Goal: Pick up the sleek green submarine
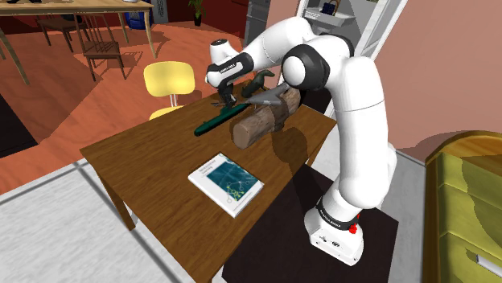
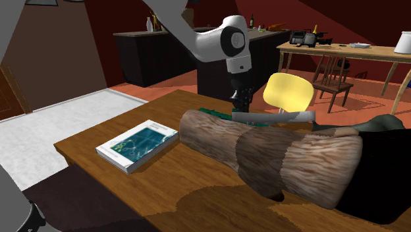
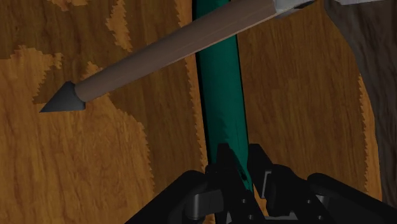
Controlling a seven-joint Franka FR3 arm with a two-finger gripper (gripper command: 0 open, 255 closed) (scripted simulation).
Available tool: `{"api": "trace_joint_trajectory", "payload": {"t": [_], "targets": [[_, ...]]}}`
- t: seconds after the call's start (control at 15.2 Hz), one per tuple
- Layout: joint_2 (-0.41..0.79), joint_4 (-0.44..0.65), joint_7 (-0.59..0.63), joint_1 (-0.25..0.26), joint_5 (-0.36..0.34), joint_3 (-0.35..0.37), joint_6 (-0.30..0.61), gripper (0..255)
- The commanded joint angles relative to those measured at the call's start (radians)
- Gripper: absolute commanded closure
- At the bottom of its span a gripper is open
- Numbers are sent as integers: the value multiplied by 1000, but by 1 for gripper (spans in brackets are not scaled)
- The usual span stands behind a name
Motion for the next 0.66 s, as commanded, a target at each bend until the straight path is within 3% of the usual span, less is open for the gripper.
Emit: {"api": "trace_joint_trajectory", "payload": {"t": [0.0,0.59], "targets": [[-16,5,-3,2,-1,-1,-20,255],[-62,31,-16,5,-1,-3,-90,255]]}}
